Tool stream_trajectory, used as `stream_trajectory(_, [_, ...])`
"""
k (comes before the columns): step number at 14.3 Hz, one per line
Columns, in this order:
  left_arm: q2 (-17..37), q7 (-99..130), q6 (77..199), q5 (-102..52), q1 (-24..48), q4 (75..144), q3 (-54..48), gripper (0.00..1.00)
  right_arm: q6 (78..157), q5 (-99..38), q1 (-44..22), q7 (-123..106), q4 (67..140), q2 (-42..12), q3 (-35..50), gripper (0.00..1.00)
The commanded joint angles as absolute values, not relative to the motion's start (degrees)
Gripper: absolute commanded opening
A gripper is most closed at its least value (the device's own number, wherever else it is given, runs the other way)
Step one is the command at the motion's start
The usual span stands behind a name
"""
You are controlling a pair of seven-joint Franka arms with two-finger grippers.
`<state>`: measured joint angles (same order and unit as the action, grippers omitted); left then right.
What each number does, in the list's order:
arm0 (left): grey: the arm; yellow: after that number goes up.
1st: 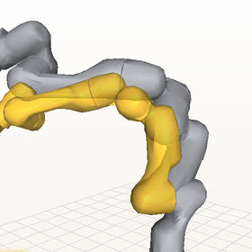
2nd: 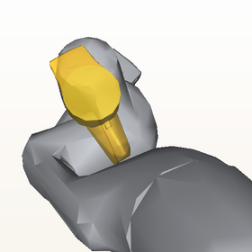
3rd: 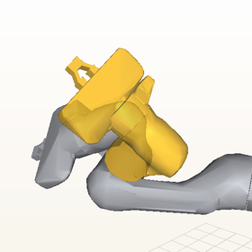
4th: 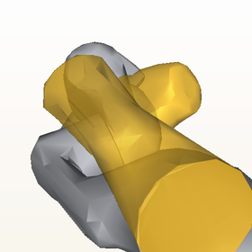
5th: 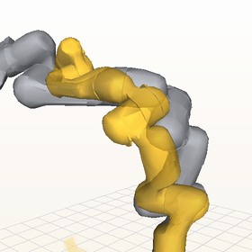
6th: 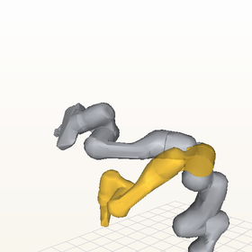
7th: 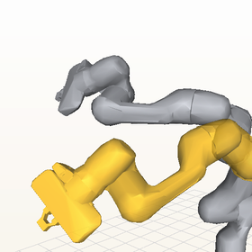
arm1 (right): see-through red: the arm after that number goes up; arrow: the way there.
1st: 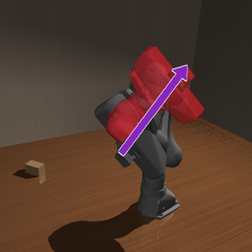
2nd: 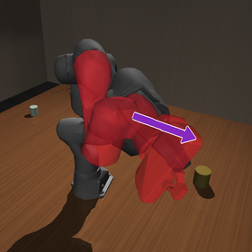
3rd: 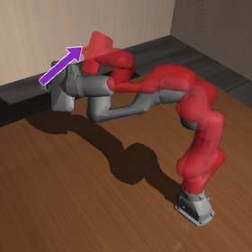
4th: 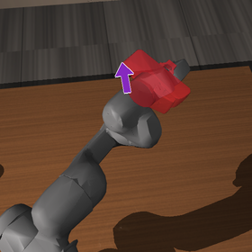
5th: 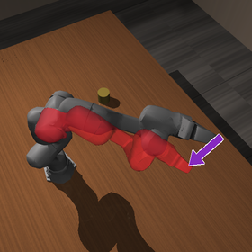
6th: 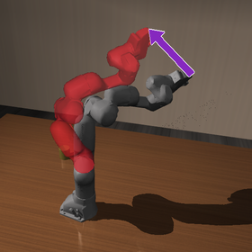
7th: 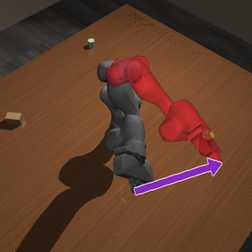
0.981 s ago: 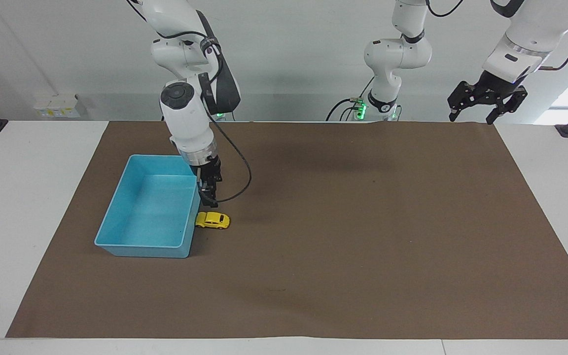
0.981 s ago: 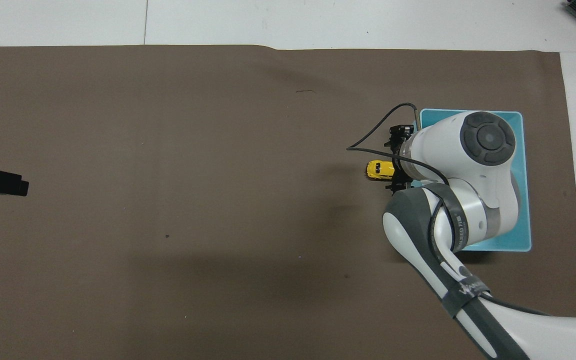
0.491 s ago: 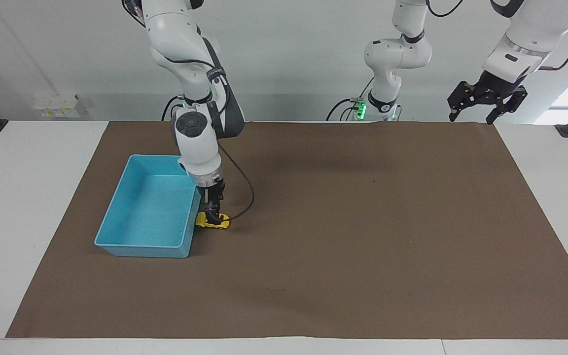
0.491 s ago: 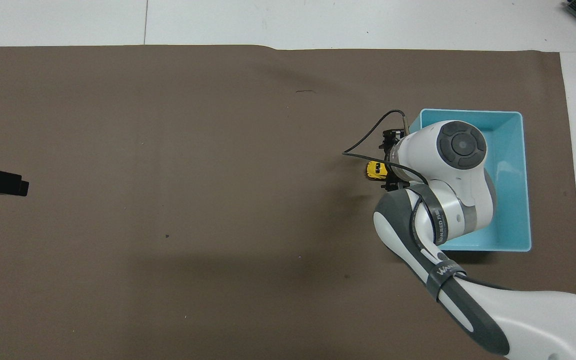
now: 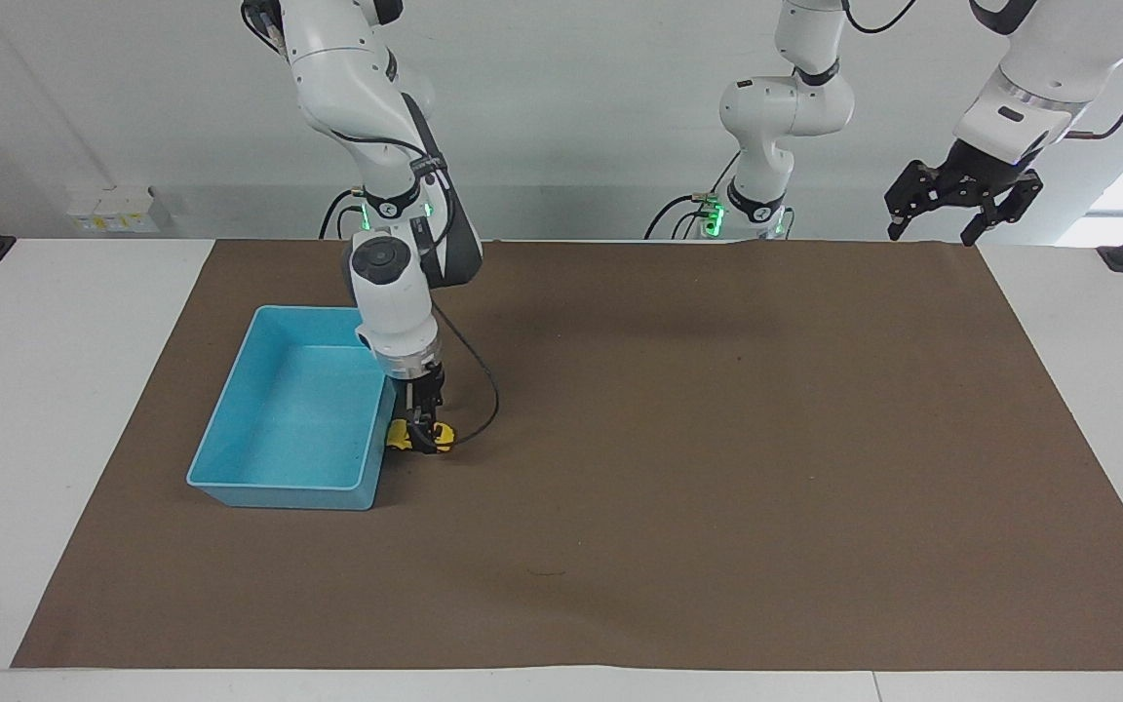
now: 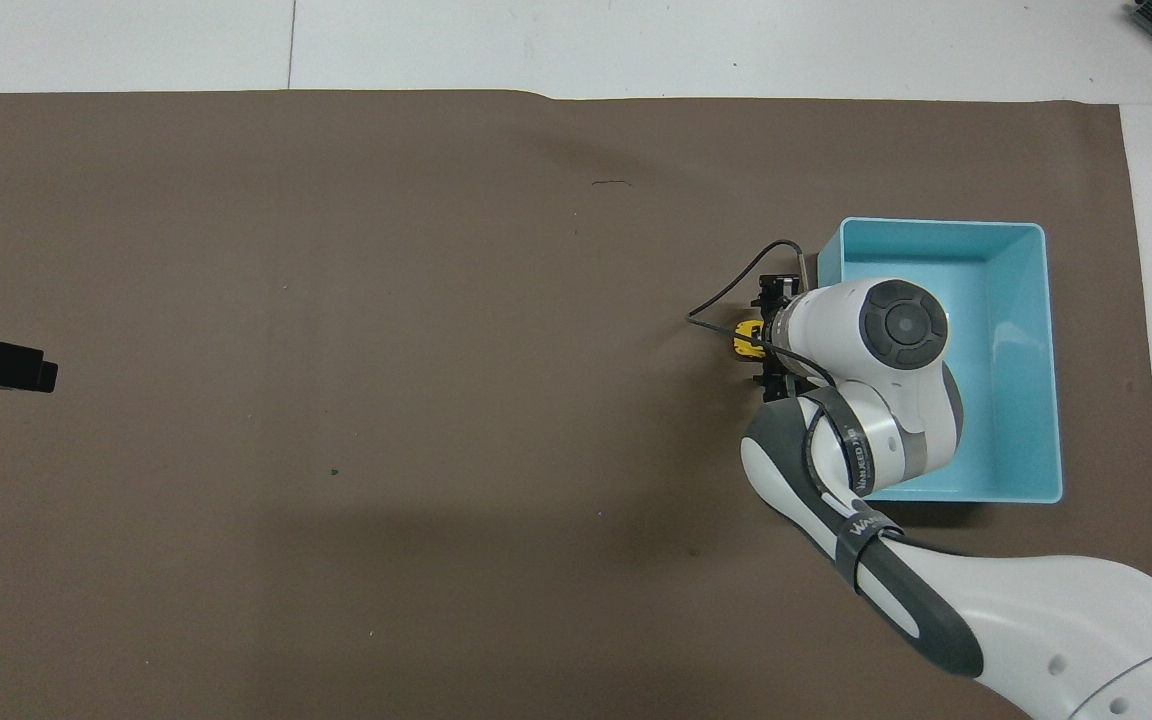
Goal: Wind up and store yellow beetle car
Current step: 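Close the right gripper on the yellow car and lift it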
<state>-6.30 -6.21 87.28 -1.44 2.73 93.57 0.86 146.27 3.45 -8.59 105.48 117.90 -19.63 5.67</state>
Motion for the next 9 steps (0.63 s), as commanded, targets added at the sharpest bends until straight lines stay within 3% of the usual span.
stream_trajectory(1, [-7.65, -5.71, 86.84, -1.32, 2.46, 94.66, 0.7, 1.0, 147.66, 4.66, -6.6, 104.77, 118.83, -19.51, 6.15, 1.0])
stream_trajectory(4, [-7.65, -5.71, 86.84, -1.32, 2.46, 94.66, 0.7, 1.0, 150.89, 4.66, -6.5, 104.68, 120.58, -20.13, 6.15, 0.98])
stream_trajectory(5, [-7.65, -5.71, 86.84, -1.32, 2.46, 94.66, 0.7, 1.0, 150.82, 4.66, -6.68, 104.68, 120.5, -20.13, 6.07, 0.86])
stream_trajectory(8, [-7.65, -5.71, 86.84, -1.32, 2.46, 94.66, 0.7, 1.0, 150.21, 4.75, -7.38, 105.03, 120.15, -20.13, 6.06, 0.8])
stream_trajectory(9, [-7.65, -5.71, 86.84, -1.32, 2.46, 94.66, 0.7, 1.0, 150.03, 4.75, -7.38, 105.03, 120.06, -20.04, 6.06, 0.56])
